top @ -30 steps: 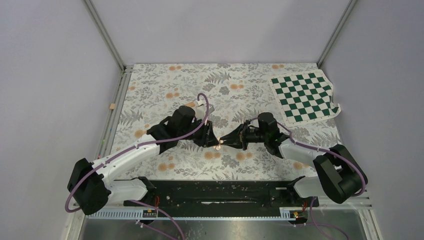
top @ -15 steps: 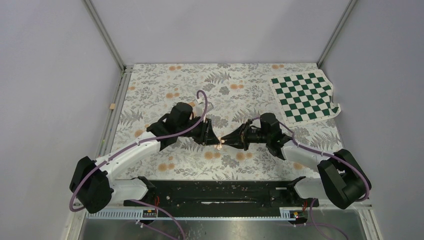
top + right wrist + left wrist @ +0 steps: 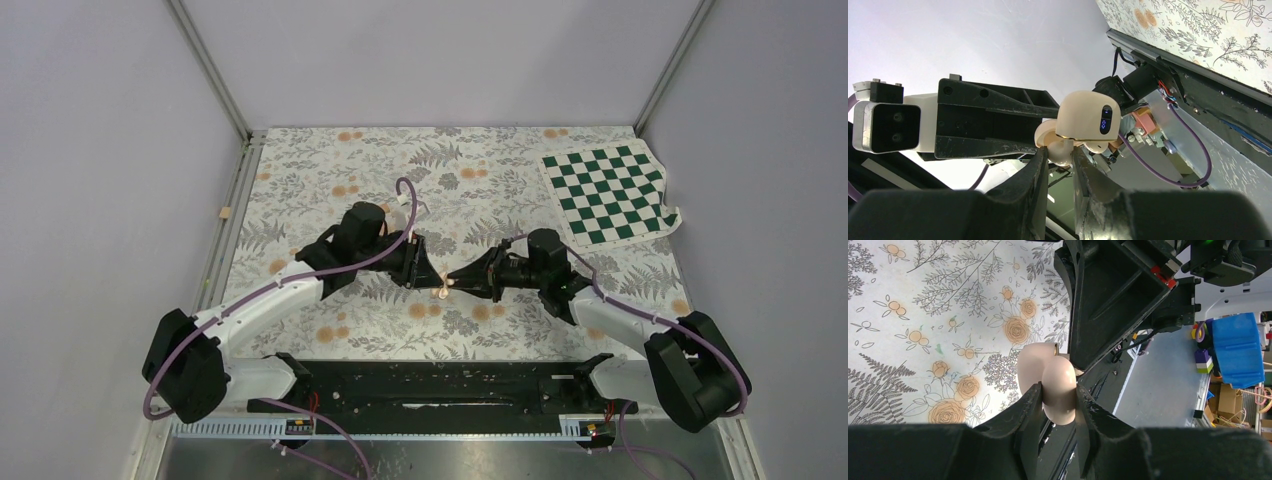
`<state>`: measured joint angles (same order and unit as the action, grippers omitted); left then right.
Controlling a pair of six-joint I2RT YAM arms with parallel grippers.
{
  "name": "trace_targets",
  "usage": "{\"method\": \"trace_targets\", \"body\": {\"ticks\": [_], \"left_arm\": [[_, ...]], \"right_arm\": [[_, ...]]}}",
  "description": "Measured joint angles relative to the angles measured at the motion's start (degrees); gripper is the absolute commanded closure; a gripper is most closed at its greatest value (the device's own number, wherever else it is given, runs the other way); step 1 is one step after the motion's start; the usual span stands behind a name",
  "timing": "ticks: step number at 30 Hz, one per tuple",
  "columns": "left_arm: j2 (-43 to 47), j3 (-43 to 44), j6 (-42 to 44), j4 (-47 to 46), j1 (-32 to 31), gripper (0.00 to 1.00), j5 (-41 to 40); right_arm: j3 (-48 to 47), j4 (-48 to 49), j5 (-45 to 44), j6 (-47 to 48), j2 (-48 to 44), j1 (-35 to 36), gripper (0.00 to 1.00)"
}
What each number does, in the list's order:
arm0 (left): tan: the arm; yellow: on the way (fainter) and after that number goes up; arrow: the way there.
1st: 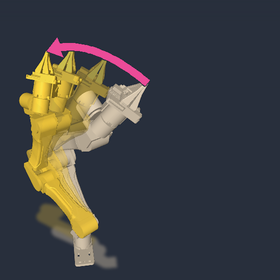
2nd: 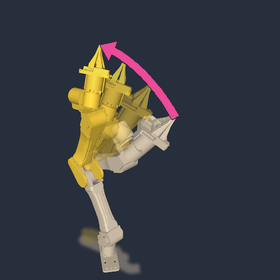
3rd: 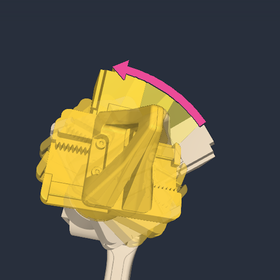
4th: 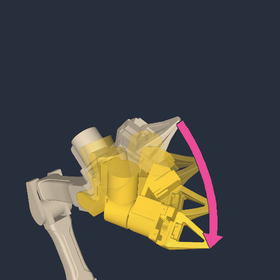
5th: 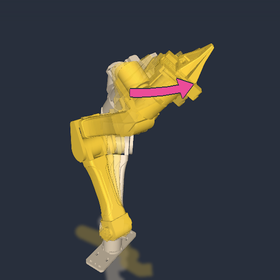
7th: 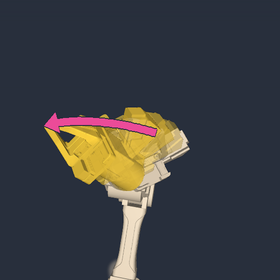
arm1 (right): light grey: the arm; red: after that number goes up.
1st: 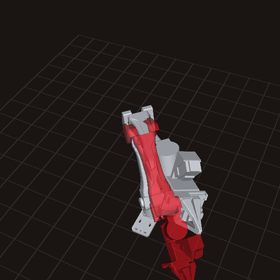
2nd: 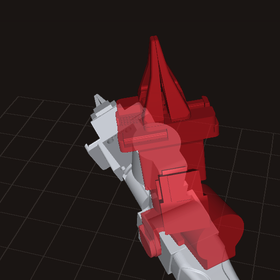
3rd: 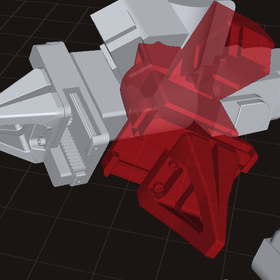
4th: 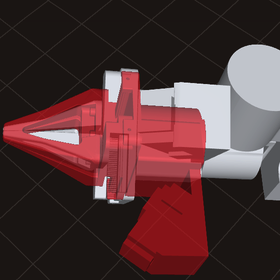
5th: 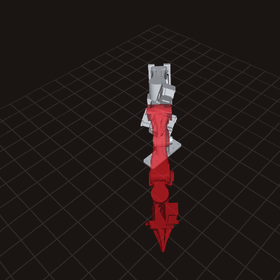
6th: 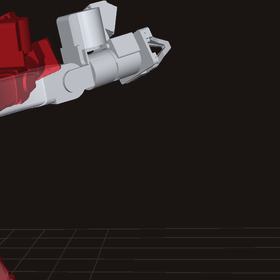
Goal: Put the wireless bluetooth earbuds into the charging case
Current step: Place the earbud in the charging case.
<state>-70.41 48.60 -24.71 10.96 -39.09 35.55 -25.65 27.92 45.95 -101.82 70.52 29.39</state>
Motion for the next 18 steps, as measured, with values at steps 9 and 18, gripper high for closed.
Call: {"method": "trace_targets", "body": {"ticks": [9, 18], "left_arm": [[-1.6, 0.0, -0.2, -1.8, 0.2, 1.0, 2.1], [-3.0, 0.0, -0.4, -2.5, 0.3, 1.0, 3.3]], "right_arm": [[0.5, -1.7, 0.1, 1.2, -1.6, -1.0, 0.86], [0.5, -3.6, 0.1, 3.0, -1.9, -1.4, 0.75]]}}
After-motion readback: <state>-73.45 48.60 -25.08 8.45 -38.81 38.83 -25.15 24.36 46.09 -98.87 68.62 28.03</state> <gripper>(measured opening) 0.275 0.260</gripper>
